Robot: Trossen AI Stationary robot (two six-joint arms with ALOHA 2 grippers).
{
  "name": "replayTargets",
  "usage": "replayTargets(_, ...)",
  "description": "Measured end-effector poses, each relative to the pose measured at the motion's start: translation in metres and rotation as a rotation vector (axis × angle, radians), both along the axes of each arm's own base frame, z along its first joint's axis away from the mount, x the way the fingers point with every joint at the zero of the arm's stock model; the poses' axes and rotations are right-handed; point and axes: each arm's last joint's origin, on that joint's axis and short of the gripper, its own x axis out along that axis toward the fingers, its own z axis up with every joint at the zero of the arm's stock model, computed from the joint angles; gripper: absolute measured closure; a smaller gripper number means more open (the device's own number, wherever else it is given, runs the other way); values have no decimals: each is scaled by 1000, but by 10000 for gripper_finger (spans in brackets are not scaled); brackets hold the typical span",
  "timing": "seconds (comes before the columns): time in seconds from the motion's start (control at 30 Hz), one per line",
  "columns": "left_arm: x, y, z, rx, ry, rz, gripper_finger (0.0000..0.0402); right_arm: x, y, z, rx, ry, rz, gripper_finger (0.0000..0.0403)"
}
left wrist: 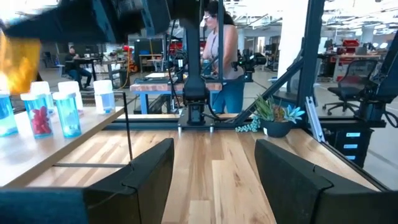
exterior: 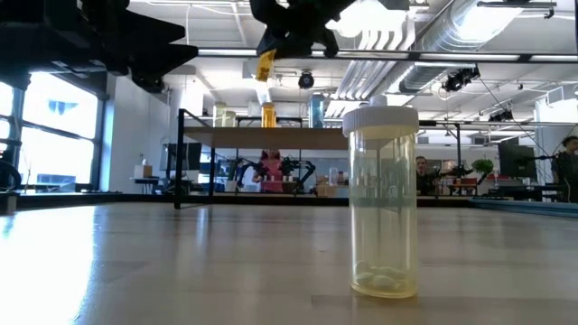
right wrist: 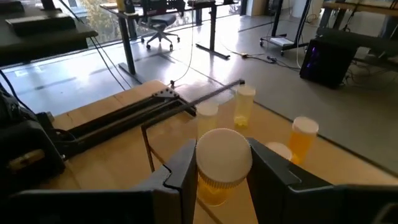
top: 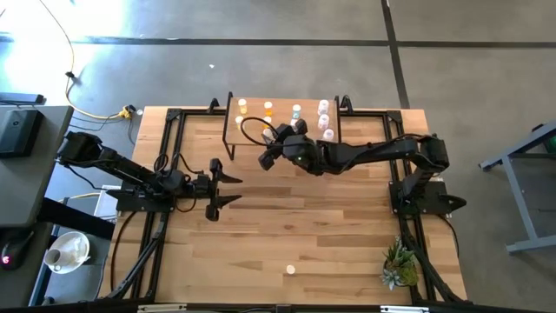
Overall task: Pick and place medicine bottles onto shelf by color
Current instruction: Put the orange pill bottle on the shelf aligned with the orange pill bottles
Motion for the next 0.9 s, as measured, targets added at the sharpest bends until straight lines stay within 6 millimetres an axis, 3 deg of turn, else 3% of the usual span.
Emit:
replayTargets(0.2, 0, 0, 0, 0, 0, 0, 186, 0, -13, 22, -27, 57, -22, 304)
replayTargets(0.57, 0, 0, 0, 1, 4, 0, 186, 21, -21, -26, 23, 207, 13, 304)
replayTargets(0.9, 0, 0, 0, 1, 4, 0, 186, 20, -31, -32, 2, 275, 16, 304)
